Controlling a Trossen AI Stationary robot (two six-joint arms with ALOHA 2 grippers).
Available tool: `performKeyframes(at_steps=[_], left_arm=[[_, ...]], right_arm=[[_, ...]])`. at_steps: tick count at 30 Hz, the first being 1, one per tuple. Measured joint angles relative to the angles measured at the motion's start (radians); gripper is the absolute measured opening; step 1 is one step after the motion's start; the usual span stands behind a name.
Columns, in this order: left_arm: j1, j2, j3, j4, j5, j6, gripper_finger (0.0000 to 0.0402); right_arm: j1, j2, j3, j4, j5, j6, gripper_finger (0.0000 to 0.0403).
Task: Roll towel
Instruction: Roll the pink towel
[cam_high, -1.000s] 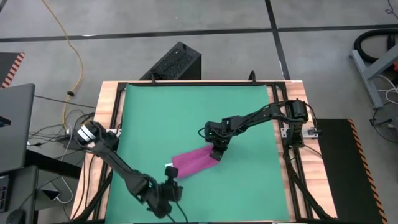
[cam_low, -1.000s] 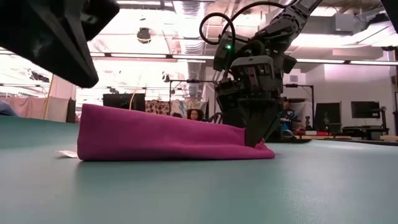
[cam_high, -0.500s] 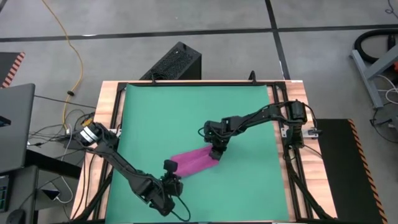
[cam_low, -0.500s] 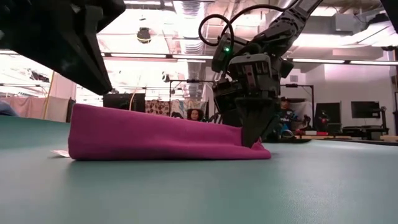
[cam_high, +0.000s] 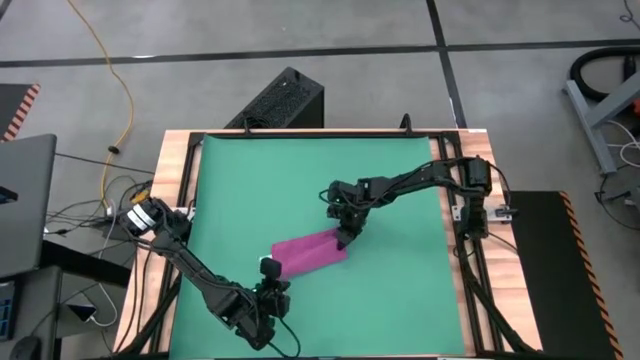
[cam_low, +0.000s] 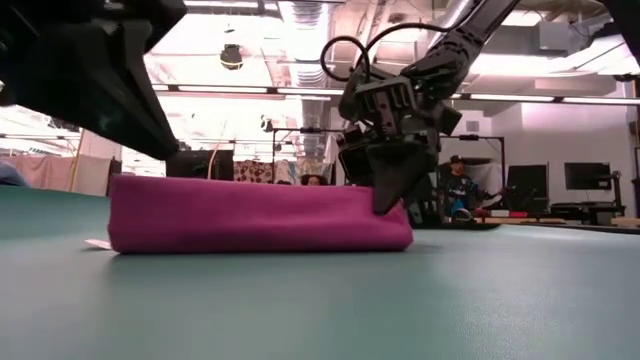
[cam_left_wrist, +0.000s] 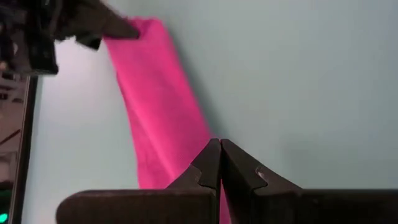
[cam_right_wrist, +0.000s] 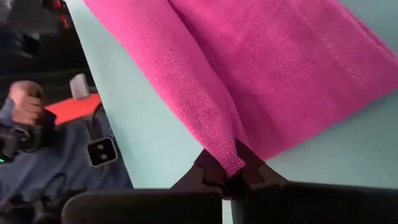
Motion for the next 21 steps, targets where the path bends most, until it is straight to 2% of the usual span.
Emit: performKeyframes(at_steps=[5,9,14,21], left_arm=[[0.007,-0.001,-0.015,0.0,0.034,0.006,0.0],[0.024,-0.001,-0.081,0.033,0.04,0.027,0.0],[0.033,-0.001,-0.136,0.047,-0.056,0.003,0.0],[0.07,-0.001,-0.185,0.051,-0.046,-0.012,0.0]], right_arm=[[-0.026,0.0,0.0,0.0,-0.021,0.007,0.0014],[-0.035,-0.001,0.0,0.001,-0.033,0.041,0.0014],[-0.027,-0.002,0.001,0.002,-0.052,0.027,0.0014],[-0.027,-0.002,0.001,0.006,-0.052,0.024,0.0013]])
